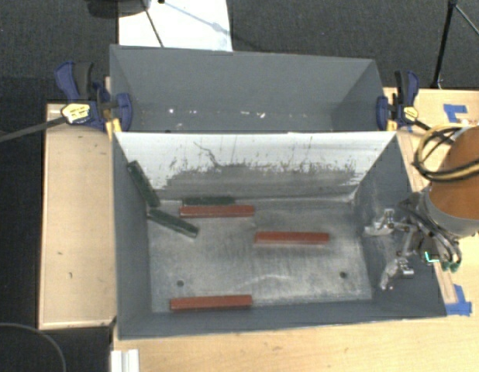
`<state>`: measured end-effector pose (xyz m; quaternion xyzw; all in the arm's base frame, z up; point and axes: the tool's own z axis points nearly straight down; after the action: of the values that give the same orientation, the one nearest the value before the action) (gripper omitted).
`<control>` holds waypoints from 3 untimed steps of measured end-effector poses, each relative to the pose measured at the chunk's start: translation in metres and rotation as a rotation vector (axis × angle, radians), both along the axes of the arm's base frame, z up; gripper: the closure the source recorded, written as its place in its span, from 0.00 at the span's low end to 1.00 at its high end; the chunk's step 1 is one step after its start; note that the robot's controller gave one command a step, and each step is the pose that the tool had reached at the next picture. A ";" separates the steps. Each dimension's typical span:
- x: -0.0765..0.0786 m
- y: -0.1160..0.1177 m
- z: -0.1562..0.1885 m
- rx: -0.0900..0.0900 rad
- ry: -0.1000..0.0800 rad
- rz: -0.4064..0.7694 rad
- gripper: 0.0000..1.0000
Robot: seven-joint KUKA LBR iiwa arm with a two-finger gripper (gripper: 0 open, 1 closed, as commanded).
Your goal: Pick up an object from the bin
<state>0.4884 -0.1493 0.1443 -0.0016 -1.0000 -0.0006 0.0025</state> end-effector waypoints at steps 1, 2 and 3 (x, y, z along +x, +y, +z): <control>0.002 0.000 0.004 -0.002 -0.007 0.005 0.00; 0.060 0.052 -0.069 -0.004 -0.021 -0.112 1.00; 0.060 0.052 -0.069 -0.004 -0.021 -0.110 1.00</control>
Offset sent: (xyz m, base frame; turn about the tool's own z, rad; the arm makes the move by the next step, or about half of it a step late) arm 0.0549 0.0534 -0.0743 0.1142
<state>0.5483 -0.0972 0.0752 -0.0568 -0.9984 0.0012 -0.0082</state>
